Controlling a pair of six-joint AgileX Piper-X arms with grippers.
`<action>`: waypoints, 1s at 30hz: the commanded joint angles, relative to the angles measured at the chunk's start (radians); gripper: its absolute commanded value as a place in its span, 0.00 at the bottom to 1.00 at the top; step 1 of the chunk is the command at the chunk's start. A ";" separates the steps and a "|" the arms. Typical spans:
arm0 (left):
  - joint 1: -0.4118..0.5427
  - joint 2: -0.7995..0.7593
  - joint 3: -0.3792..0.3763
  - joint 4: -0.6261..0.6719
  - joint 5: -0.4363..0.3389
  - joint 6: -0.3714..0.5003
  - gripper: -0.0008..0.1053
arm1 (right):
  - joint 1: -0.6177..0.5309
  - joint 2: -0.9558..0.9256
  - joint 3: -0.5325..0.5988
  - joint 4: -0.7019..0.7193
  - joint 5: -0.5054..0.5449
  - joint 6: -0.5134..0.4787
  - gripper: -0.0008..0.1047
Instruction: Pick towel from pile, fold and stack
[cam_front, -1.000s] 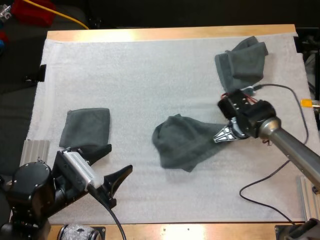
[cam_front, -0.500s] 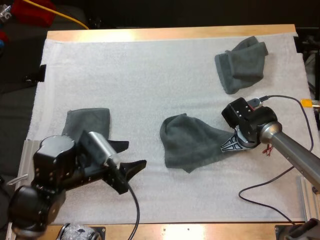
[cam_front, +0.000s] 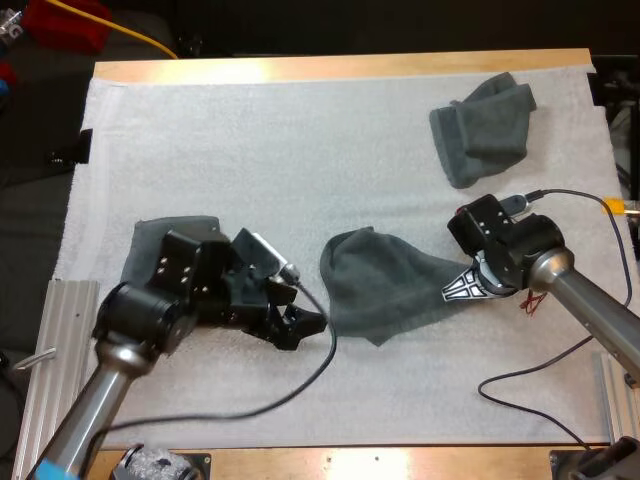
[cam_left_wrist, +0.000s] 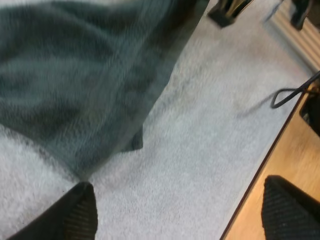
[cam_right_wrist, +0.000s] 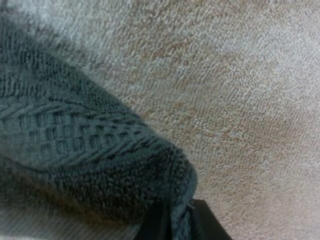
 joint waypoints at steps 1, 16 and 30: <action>-0.003 0.022 -0.007 -0.007 -0.004 -0.007 0.63 | -0.003 -0.009 0.003 0.011 -0.010 0.008 0.03; -0.003 0.230 0.074 -0.073 0.005 0.002 0.63 | -0.003 -0.009 0.003 0.011 -0.023 0.024 0.03; -0.007 0.420 0.128 -0.179 0.085 -0.014 0.63 | -0.003 -0.009 0.003 0.011 -0.023 0.024 0.03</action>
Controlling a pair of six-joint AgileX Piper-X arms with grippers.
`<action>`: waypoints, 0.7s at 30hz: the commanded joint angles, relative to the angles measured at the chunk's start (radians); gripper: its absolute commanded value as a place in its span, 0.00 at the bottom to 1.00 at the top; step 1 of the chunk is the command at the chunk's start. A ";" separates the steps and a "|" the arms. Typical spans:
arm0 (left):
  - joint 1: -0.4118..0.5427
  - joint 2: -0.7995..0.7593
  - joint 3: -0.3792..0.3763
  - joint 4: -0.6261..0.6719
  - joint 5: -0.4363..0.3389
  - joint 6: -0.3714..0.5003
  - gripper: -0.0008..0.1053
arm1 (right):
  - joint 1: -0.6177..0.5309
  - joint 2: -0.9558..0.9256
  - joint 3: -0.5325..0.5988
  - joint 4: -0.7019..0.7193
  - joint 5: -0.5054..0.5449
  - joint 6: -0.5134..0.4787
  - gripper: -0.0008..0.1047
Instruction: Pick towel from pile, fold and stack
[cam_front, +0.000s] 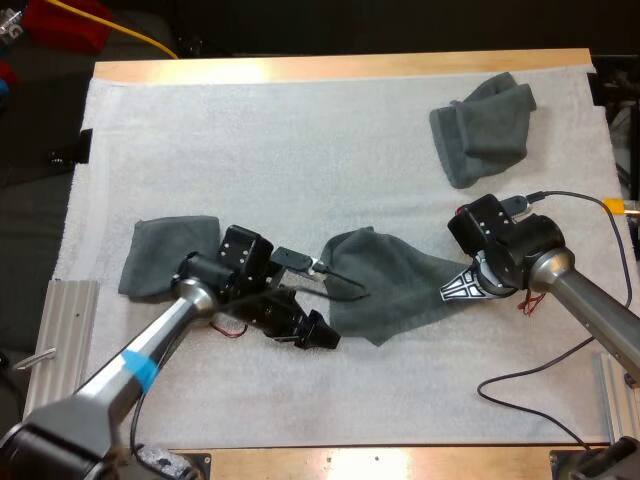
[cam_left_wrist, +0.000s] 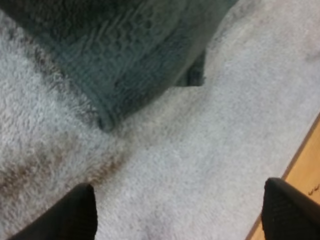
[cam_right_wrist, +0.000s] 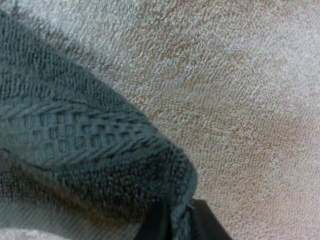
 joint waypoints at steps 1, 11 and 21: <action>-0.006 0.016 -0.001 -0.012 0.022 -0.003 0.63 | -0.003 -0.009 0.003 0.011 -0.008 0.004 0.03; -0.006 0.105 -0.001 -0.118 0.061 -0.015 0.63 | -0.003 -0.009 0.003 0.011 -0.008 0.004 0.03; -0.006 0.134 -0.003 -0.242 0.061 -0.113 0.63 | -0.003 -0.009 0.003 0.011 -0.008 0.004 0.03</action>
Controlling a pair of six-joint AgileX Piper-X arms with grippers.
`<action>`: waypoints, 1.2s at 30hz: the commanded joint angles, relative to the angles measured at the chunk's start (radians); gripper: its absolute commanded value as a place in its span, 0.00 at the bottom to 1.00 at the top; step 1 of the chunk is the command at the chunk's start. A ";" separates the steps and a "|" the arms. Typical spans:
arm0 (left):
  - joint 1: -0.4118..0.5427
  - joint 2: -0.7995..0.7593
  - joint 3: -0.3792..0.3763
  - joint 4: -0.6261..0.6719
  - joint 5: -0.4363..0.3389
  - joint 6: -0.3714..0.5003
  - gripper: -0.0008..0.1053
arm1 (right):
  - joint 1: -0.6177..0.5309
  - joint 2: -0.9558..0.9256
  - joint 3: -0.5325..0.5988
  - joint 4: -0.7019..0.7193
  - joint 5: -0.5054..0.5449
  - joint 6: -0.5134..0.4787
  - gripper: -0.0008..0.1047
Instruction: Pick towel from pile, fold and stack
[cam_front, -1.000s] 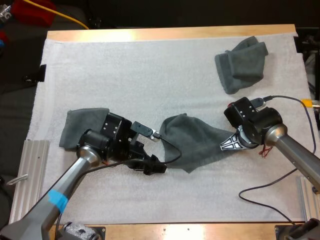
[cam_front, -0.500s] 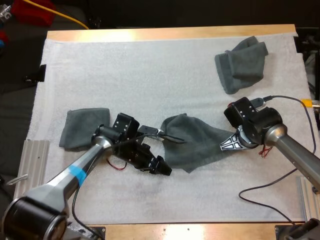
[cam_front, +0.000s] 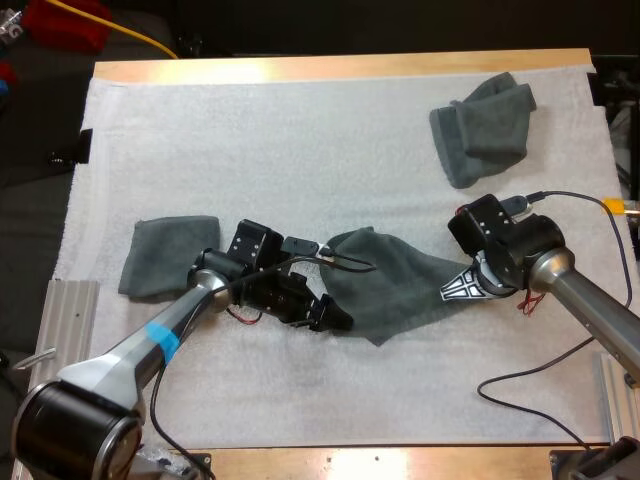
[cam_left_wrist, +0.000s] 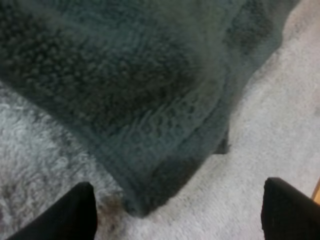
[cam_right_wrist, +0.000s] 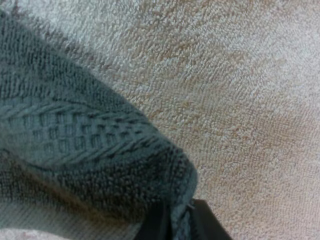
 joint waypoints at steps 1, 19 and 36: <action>-0.006 0.014 -0.003 -0.010 0.014 -0.016 0.63 | -0.003 -0.009 0.003 0.008 -0.008 0.004 0.03; -0.006 0.072 -0.005 -0.061 0.096 -0.027 0.63 | -0.003 -0.009 0.003 -0.020 -0.008 0.004 0.03; -0.006 0.083 -0.008 -0.081 0.088 -0.034 0.36 | -0.003 -0.009 0.003 -0.020 -0.008 0.004 0.03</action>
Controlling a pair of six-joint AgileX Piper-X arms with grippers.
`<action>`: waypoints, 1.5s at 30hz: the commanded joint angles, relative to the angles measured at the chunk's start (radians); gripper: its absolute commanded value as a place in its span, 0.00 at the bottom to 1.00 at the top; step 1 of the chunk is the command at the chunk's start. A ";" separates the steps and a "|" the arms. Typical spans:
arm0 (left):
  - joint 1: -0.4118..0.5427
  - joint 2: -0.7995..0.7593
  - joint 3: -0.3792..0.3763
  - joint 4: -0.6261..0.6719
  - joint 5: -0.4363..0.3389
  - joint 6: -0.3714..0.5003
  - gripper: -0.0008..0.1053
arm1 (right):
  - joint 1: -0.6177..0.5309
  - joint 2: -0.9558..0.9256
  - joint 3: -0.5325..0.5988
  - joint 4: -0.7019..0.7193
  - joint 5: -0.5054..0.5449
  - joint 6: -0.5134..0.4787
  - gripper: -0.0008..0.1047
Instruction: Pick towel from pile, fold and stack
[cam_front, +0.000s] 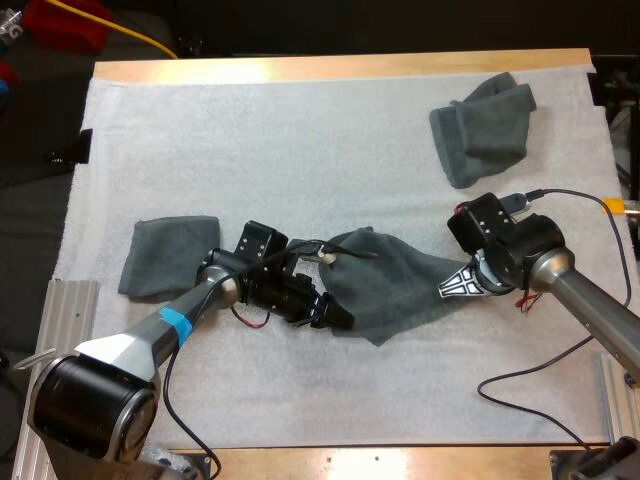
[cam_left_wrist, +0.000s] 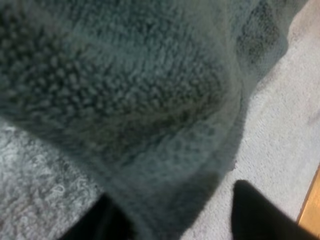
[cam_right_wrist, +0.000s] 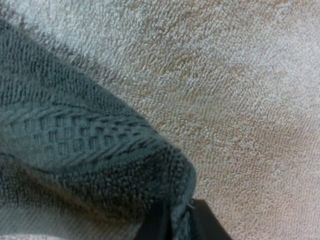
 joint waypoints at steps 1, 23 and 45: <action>-0.007 0.000 -0.006 -0.007 0.006 -0.002 0.30 | -0.003 -0.009 0.003 0.006 -0.008 0.004 0.03; -0.095 -0.022 -0.014 0.058 -0.170 0.006 0.01 | -0.003 -0.009 0.003 0.003 -0.008 0.004 0.03; 0.094 -0.296 -0.226 0.265 -0.047 0.014 0.01 | -0.003 -0.189 0.003 -0.192 -0.076 0.004 0.03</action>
